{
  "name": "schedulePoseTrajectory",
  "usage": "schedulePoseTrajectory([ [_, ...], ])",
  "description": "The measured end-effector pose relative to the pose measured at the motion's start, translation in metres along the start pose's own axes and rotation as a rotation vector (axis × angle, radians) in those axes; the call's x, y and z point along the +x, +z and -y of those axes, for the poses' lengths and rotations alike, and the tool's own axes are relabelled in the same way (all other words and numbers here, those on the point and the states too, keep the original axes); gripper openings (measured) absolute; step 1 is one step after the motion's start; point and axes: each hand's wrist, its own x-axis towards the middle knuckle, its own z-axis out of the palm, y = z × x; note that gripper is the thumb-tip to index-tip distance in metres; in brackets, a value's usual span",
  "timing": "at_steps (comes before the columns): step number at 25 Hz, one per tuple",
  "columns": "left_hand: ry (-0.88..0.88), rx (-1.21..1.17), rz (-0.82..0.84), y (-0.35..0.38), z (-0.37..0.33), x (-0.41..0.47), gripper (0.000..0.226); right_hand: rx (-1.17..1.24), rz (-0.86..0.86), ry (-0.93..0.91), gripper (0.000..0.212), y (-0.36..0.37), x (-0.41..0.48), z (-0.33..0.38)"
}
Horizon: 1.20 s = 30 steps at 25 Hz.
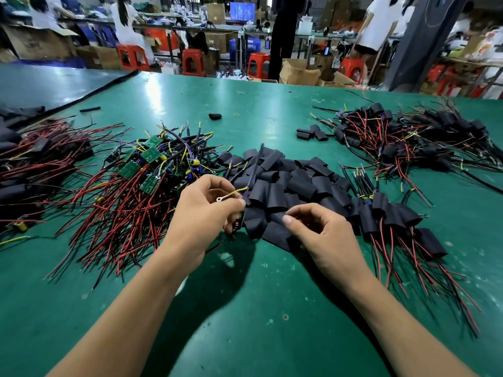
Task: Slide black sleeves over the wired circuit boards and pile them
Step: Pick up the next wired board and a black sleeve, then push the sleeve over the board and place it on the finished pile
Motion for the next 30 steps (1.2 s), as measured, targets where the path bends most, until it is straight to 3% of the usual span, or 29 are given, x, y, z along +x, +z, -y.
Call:
schedulePoseTrajectory([
  [3,-0.087,-0.453,0.039,0.007,0.0,0.0,0.025,-0.195,0.09,-0.049,0.029,0.001,-0.002,-0.002],
  [6,-0.148,-0.608,0.089,0.009,0.003,0.004,0.027,-0.462,0.157,-0.118,0.049,0.006,-0.006,-0.003],
  [11,-0.162,-0.462,0.169,0.014,0.01,0.004,0.026,-0.474,0.121,-0.104,0.028,0.005,-0.006,0.0],
  [14,-0.06,-0.269,0.151,0.014,0.012,0.002,0.023,-0.402,0.109,-0.019,0.021,-0.002,-0.004,0.005],
  [17,0.139,0.096,0.11,0.012,0.012,0.001,0.014,-0.379,0.114,0.035,0.02,-0.008,-0.004,0.008],
  [22,0.155,0.295,0.052,0.007,0.009,0.0,0.007,-0.335,0.11,0.012,0.03,-0.005,-0.004,0.01],
  [24,0.118,0.202,0.069,0.007,0.007,0.0,0.008,-0.297,0.094,0.032,0.037,-0.006,-0.002,0.009],
  [27,-0.011,-0.168,0.134,0.007,0.003,0.001,0.01,-0.191,0.069,0.071,0.04,-0.009,0.0,0.007],
  [30,-0.077,-0.343,0.179,0.004,0.005,0.005,0.034,-0.064,0.035,0.094,0.038,-0.011,0.003,0.005],
])
